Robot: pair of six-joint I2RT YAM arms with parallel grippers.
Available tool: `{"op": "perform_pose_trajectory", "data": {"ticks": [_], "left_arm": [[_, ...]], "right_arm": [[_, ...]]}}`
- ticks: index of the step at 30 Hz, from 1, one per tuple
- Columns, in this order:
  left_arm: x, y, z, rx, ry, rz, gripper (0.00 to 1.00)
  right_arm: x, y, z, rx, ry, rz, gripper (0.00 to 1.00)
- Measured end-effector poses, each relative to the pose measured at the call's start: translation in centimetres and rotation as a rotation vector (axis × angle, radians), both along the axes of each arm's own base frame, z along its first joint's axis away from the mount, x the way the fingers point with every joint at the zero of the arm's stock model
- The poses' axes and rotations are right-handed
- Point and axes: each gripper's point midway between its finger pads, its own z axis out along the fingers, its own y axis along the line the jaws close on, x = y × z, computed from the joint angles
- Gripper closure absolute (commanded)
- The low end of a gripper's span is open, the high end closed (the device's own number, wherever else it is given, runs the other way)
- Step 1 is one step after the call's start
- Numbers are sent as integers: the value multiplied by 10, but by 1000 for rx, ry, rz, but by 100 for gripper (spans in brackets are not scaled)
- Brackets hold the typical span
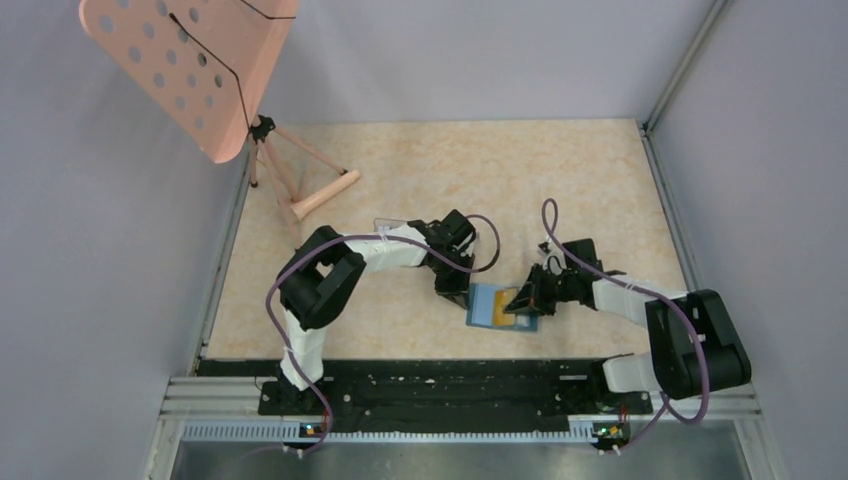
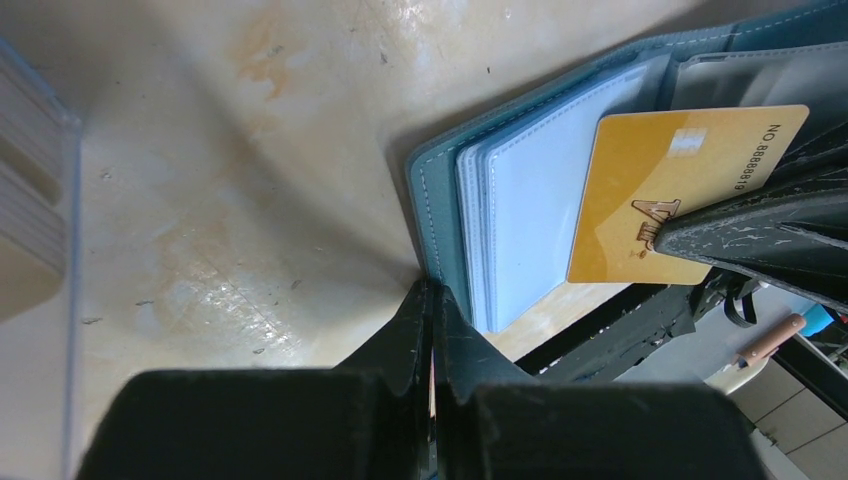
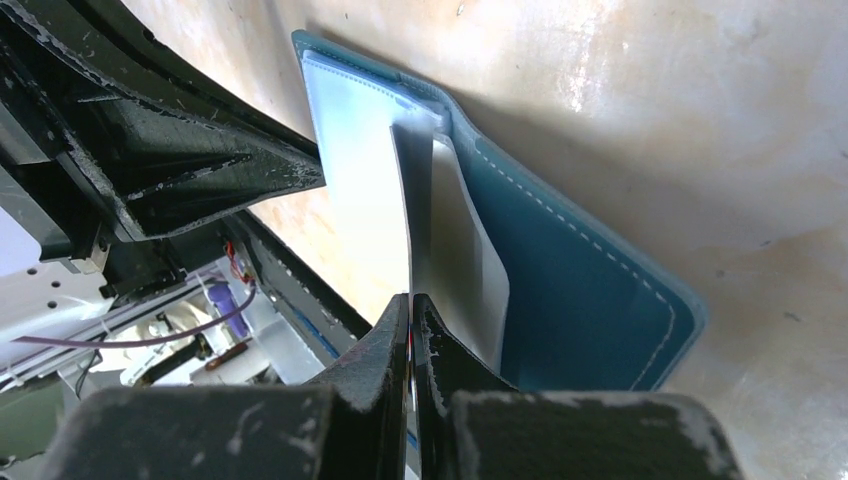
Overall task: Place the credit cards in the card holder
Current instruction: Insert the credit card into the card holder.
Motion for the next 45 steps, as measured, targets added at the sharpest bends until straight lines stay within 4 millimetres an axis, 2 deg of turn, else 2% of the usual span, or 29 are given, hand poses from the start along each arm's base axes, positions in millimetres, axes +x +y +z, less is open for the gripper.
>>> {"op": "perform_pose_trajectory", "data": {"ticks": [18, 22, 28, 34, 45], "left_arm": [[0, 1, 0, 16, 7, -8, 100], [0, 1, 0, 17, 6, -8, 100], [0, 1, 0, 17, 7, -8, 100], [0, 1, 0, 18, 6, -8, 100], [0, 1, 0, 18, 6, -9, 100]], "right_arm": [[-2, 9, -7, 72, 66, 42, 100], [0, 7, -6, 53, 62, 33, 100], [8, -6, 2, -48, -19, -3, 100], [9, -16, 0, -123, -32, -35, 100], [14, -12, 3, -93, -42, -42, 100]]}}
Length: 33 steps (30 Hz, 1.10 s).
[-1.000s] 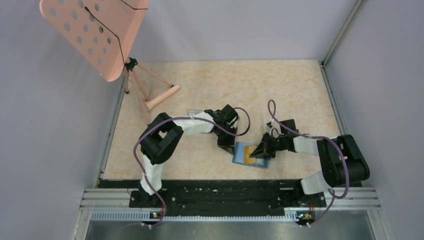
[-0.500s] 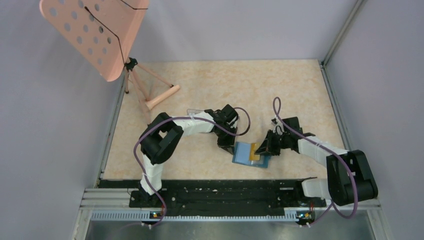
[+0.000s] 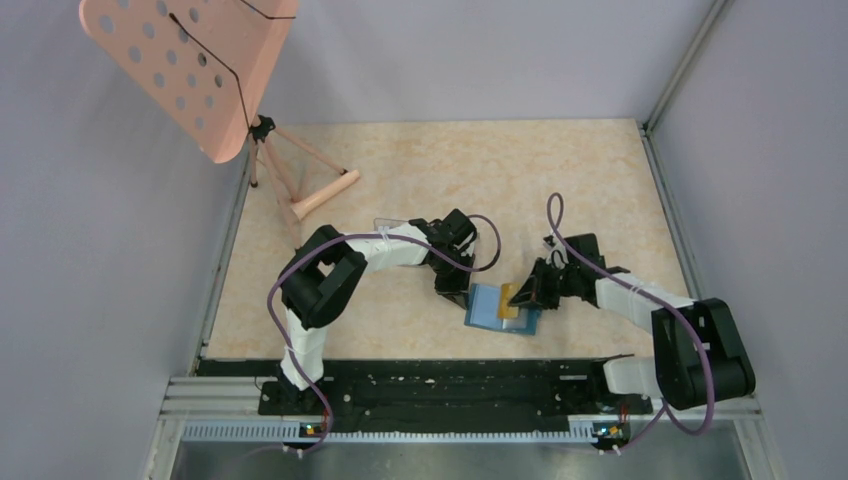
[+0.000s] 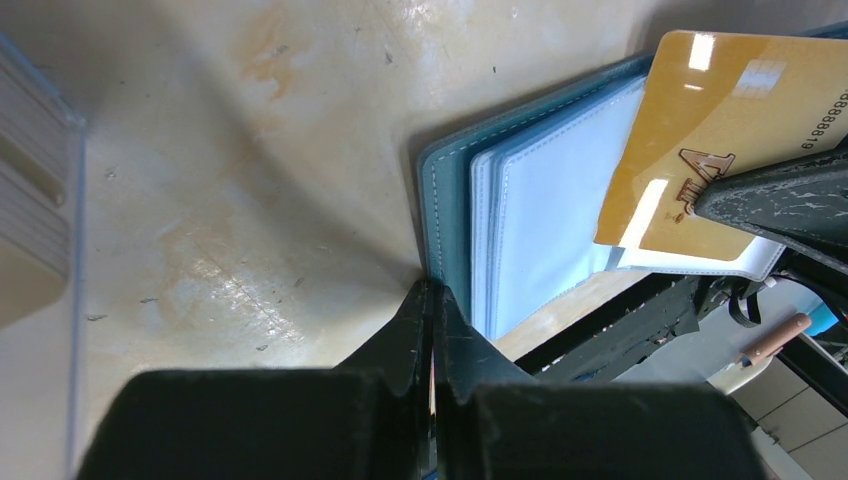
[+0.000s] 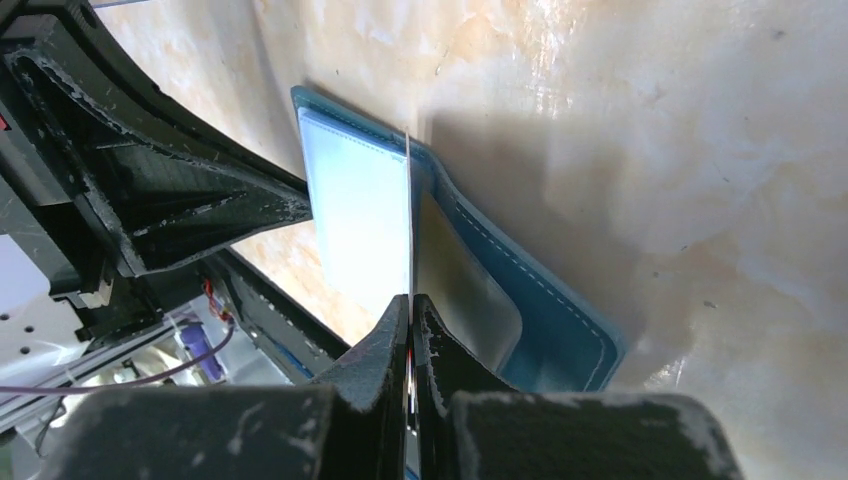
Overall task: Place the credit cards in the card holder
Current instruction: Insert the credit card into the card holder.
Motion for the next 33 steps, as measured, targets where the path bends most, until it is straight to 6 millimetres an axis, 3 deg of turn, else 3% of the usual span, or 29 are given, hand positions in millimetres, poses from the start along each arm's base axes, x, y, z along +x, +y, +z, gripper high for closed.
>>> {"op": "perform_pose_trajectory", "data": {"ticks": [12, 33], "left_arm": [[0, 0, 0, 1, 0, 0, 100], [0, 0, 0, 3, 0, 3, 100]], "right_arm": [[-10, 11, -3, 113, 30, -38, 100], [-24, 8, -6, 111, 111, -105, 100]]}}
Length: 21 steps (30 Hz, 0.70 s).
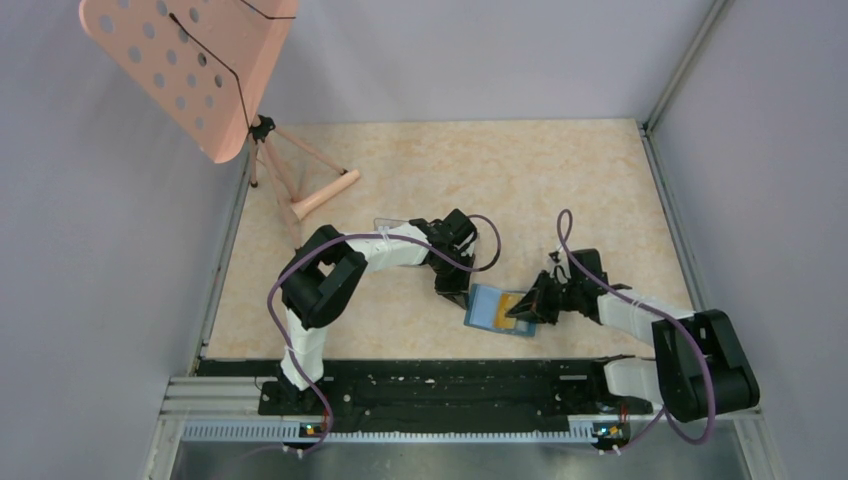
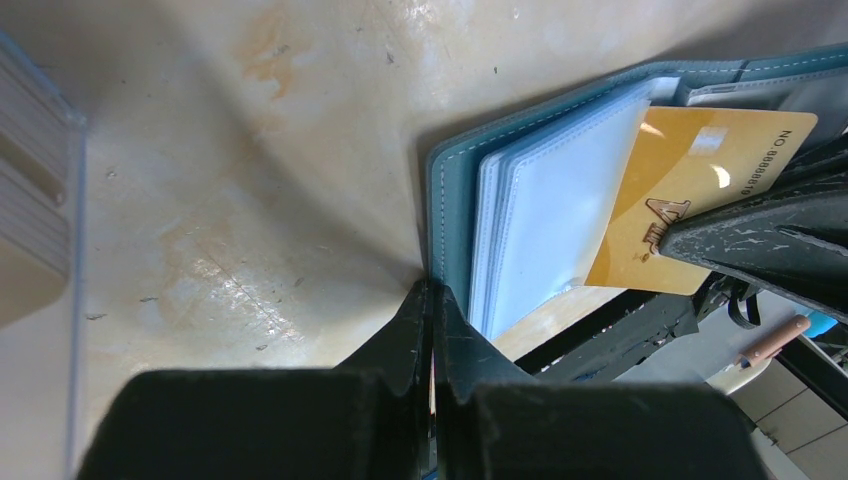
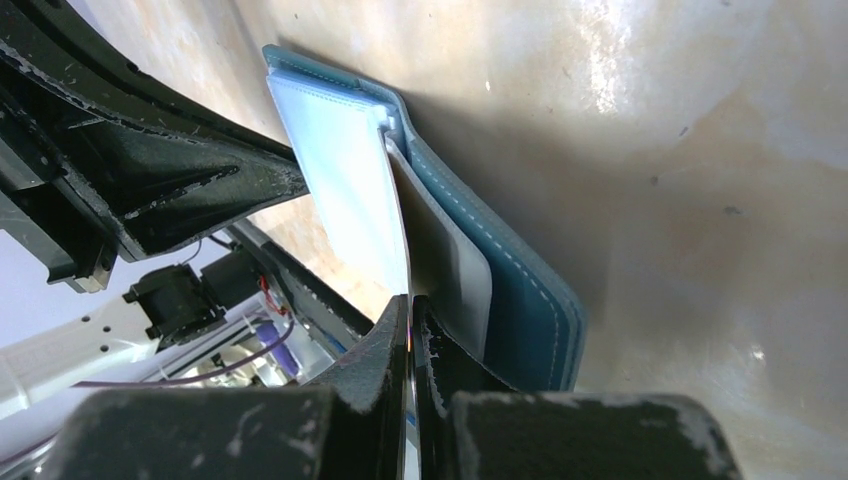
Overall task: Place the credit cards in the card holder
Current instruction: Insert the credit card into the card holder.
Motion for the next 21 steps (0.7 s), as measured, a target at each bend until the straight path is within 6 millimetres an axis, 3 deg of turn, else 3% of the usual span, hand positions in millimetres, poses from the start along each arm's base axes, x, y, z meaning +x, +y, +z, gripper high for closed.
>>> {"op": "perform_pose_trajectory", "data": {"ticks": [15, 21], "left_arm": [[0, 0, 0, 4, 1, 2, 100], [0, 1, 0, 15, 0, 6, 100]], "right_arm": [[3, 15, -8, 96, 3, 68, 100], [8, 33, -9, 100, 5, 143, 100]]}}
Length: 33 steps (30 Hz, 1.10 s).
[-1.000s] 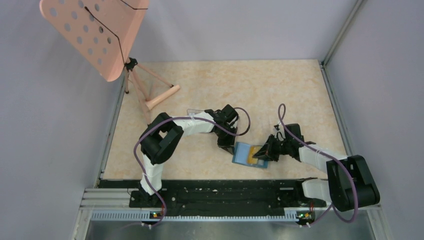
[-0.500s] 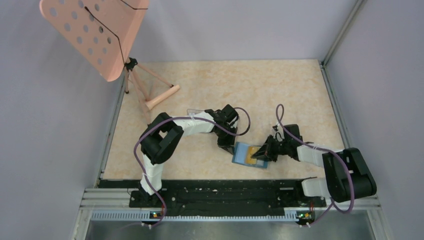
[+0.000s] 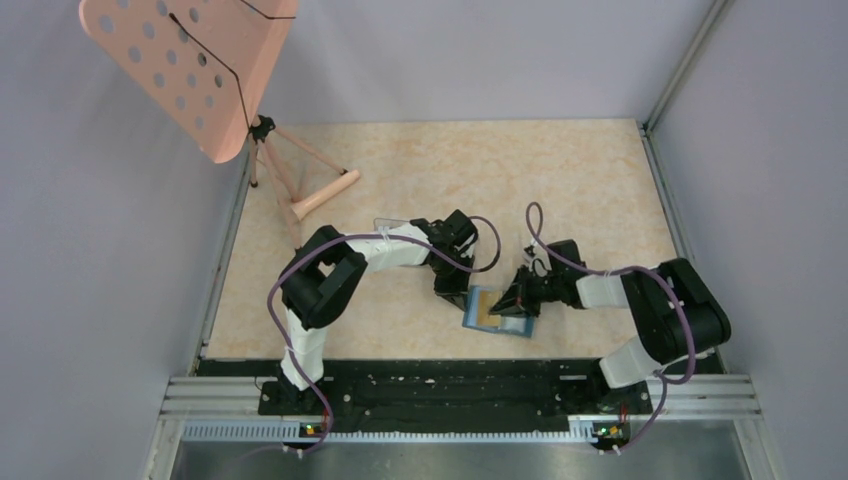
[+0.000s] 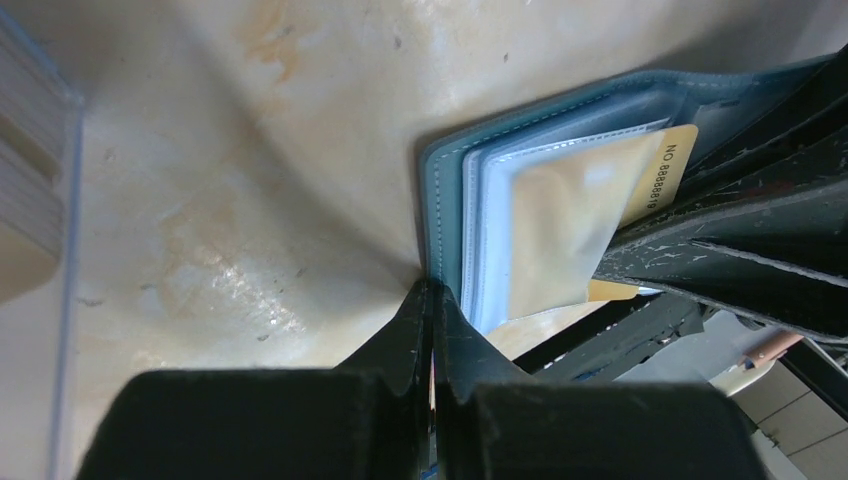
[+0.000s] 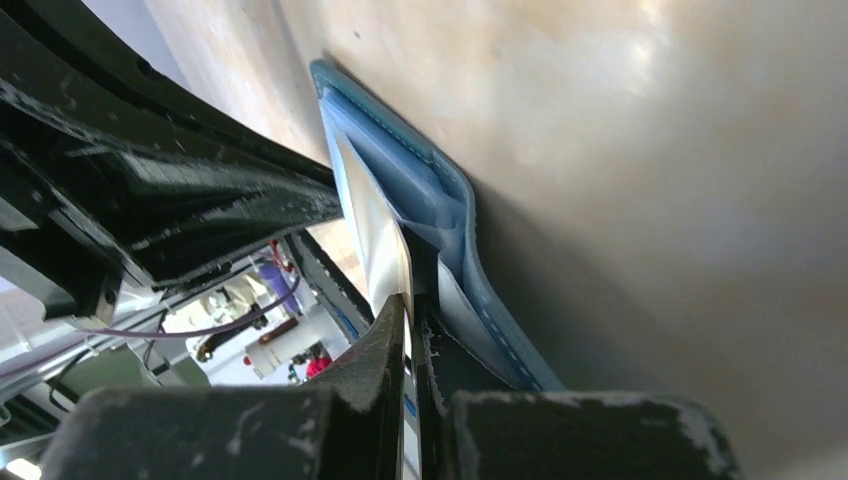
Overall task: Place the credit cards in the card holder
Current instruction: Insert the credit card into the card holder.
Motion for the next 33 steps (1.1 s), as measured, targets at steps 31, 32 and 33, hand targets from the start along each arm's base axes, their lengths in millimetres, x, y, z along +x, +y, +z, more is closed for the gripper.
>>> {"op": "perform_pose_trajectory", "data": {"ticks": [31, 32, 33], "left_arm": [[-11, 23, -1, 147, 7, 13, 100], [-11, 23, -1, 148, 9, 11, 100], [-11, 23, -1, 147, 13, 10, 100]], "right_arm": [[25, 9, 10, -298, -89, 150, 60], [24, 10, 9, -294, -83, 155, 63], [23, 11, 8, -291, -79, 159, 66]]}}
